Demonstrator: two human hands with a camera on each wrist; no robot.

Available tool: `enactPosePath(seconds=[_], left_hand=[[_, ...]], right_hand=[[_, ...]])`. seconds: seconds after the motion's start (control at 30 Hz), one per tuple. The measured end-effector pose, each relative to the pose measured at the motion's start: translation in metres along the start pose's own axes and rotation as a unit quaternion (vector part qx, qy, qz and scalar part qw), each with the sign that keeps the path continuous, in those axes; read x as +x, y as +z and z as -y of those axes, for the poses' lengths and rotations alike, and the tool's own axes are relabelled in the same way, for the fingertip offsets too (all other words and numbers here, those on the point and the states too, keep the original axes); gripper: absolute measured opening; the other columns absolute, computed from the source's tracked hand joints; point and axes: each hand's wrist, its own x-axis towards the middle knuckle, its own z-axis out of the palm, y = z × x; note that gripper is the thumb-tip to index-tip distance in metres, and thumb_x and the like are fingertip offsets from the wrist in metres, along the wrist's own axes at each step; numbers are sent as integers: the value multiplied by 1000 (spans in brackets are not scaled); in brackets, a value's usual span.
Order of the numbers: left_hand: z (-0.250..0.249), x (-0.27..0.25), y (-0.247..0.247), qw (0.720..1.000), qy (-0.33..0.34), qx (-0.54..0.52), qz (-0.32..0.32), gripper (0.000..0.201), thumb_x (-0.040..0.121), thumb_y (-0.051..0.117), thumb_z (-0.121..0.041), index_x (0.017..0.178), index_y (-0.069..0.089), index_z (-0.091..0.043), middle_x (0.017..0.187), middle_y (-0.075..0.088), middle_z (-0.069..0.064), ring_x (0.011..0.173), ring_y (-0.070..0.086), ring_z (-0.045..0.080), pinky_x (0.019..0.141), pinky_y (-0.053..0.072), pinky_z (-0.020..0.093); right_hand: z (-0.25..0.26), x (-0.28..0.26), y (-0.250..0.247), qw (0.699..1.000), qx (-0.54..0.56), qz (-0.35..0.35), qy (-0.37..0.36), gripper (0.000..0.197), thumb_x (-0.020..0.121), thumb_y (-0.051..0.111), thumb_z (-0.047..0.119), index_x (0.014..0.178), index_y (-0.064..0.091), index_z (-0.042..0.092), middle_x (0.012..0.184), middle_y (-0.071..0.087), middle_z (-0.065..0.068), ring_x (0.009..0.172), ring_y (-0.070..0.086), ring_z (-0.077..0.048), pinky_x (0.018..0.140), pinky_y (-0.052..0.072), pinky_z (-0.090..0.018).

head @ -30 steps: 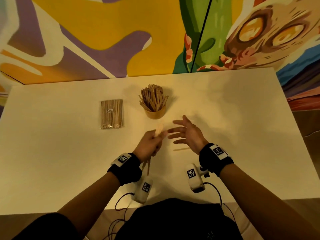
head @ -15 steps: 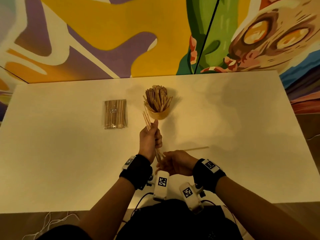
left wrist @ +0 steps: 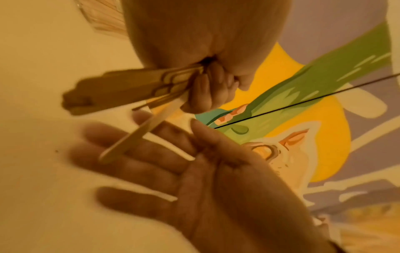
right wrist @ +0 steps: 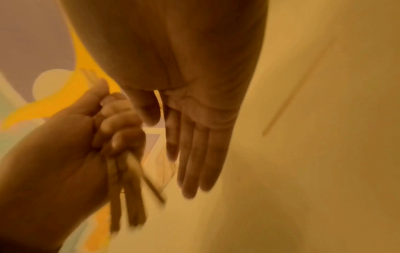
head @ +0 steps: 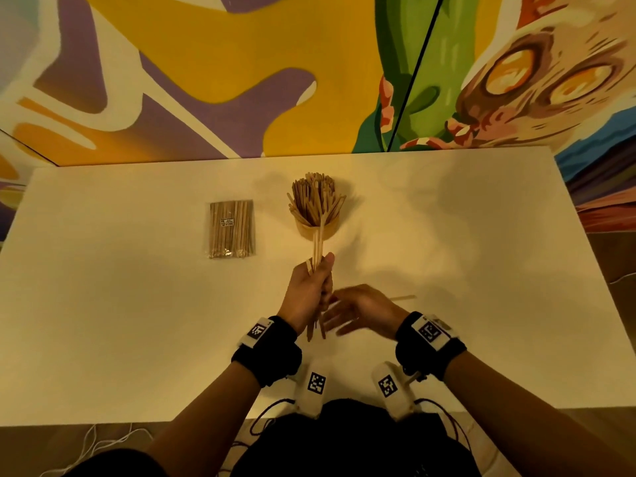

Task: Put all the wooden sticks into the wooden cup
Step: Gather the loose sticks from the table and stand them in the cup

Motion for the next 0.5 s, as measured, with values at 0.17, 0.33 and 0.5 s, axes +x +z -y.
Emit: enactPosePath(seconds=[0.17, 0.33, 0.5], left_hand=[[13, -7, -2, 982, -77, 159, 74, 40, 95, 58, -37, 64, 48, -14, 50, 47, 0, 39, 36, 13, 40, 31, 21], [16, -8, 0, 946, -73, 300, 96, 32, 90, 64, -28, 61, 53, -18, 54, 50, -1, 36, 41, 3, 44, 34, 22], [18, -4, -10, 905, 27, 409, 112, 17, 89, 64, -25, 103, 65, -15, 96, 68, 2, 88, 64, 19, 70, 47, 24]], right_hand=[[42, -5, -35, 965, -41, -171, -192, 33, 101, 43, 32, 103, 64, 6, 83, 70, -14, 67, 63, -31, 56, 42, -28], [46, 1, -20, 934, -288, -95, -191, 30, 97, 54, 21, 76, 71, 6, 65, 65, -3, 55, 57, -22, 57, 46, -28], [39, 3, -13, 942, -291, -57, -158, 17, 84, 73, 21, 85, 70, 4, 81, 71, -11, 62, 64, -17, 53, 49, -27]])
